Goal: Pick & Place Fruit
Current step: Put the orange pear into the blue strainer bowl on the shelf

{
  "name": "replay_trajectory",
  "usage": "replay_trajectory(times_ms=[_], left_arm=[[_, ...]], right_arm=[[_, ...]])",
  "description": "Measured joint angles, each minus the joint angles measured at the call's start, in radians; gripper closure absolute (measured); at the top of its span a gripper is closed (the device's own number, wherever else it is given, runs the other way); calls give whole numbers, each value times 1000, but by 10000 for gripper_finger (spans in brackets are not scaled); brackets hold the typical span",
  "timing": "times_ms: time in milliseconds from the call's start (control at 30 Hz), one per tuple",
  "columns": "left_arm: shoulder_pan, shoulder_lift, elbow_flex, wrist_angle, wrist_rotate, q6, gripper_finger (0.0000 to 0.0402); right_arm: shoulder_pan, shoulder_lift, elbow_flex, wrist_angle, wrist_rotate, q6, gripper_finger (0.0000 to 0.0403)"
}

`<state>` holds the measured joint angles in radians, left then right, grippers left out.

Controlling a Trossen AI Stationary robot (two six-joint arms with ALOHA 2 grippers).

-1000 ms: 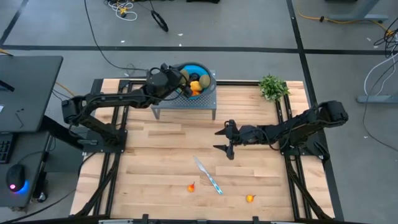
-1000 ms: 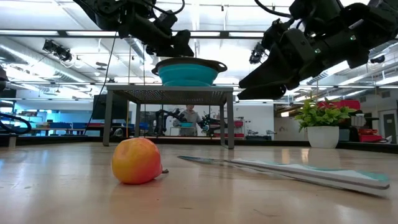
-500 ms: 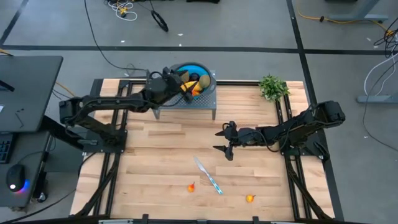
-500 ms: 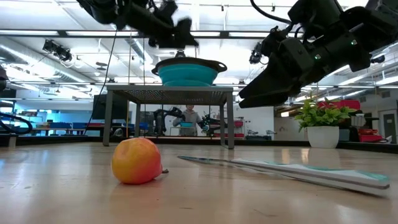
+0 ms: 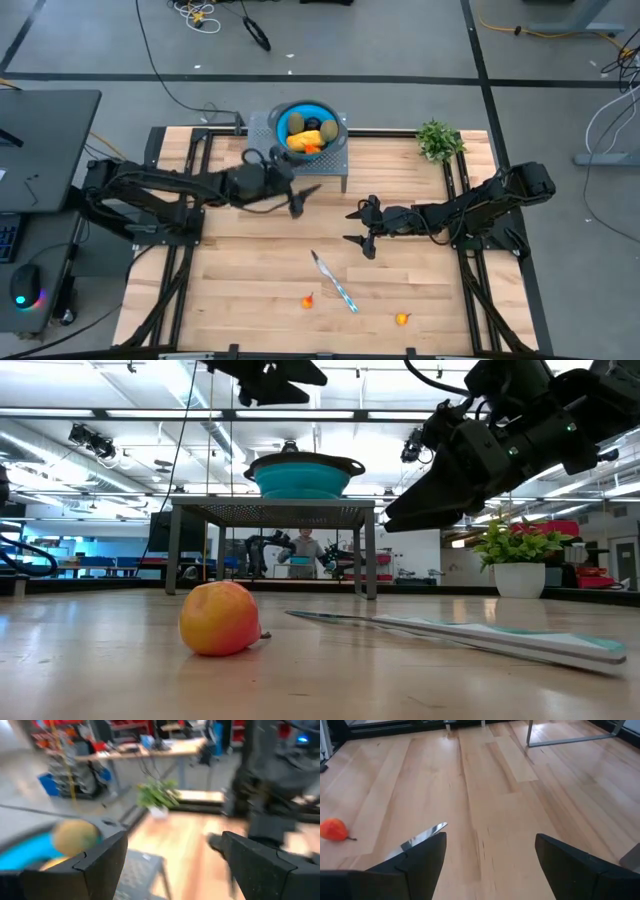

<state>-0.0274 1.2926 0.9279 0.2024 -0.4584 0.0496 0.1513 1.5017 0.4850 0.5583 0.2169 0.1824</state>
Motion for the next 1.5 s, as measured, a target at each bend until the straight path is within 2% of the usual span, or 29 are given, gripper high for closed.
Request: replay_trajectory(times_ms=[167,400,633,767,900,1167,1500], left_arm=[[-137,0,0,-27,-86,-62,70],[-323,0,-2,-33,-314,-68,70],[-425,1,-91,-23,-471,-198,70],[-445,1,-161,-18,-502,-291,70],[-446,1,-236,66,-515,-331,70],[-442,1,-343,251,-495,-227,70],[-420,1,-347,261,-490,-210,70]], right_arm=[[0,0,0,0,0,-55,87],[-12,0,0,30,0,-173,87],[-46,0,0,112,0,-261,87],[-62,0,0,131,-10,-277,87],[-75,0,0,148,-15,-277,87],[-79,0,0,142,-18,-277,87],[-79,0,0,135,-18,-248,87]])
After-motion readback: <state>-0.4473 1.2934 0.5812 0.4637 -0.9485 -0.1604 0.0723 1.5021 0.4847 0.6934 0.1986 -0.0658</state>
